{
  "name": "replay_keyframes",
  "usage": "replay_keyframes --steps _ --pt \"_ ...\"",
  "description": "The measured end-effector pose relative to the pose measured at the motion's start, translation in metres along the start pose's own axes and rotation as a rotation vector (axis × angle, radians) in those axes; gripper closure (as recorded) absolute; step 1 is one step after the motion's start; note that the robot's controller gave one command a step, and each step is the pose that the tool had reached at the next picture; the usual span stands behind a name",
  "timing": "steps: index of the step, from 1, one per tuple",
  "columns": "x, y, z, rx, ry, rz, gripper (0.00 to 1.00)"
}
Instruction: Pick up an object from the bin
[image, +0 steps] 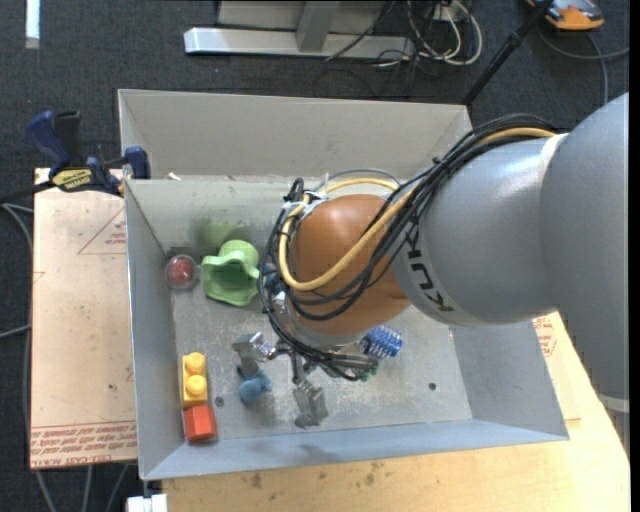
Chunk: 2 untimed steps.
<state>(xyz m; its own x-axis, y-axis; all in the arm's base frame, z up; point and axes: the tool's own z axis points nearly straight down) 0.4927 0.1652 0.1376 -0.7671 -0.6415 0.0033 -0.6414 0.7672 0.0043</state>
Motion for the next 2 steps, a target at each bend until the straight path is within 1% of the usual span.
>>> replay_keyframes --steps 1,2 --pt "-0.017 -0.022 0.064 0.002 -0.001 -0.054 0.00" --pt "-0.037 -0.019 0.067 0.005 -0.007 -0.360 0.00"
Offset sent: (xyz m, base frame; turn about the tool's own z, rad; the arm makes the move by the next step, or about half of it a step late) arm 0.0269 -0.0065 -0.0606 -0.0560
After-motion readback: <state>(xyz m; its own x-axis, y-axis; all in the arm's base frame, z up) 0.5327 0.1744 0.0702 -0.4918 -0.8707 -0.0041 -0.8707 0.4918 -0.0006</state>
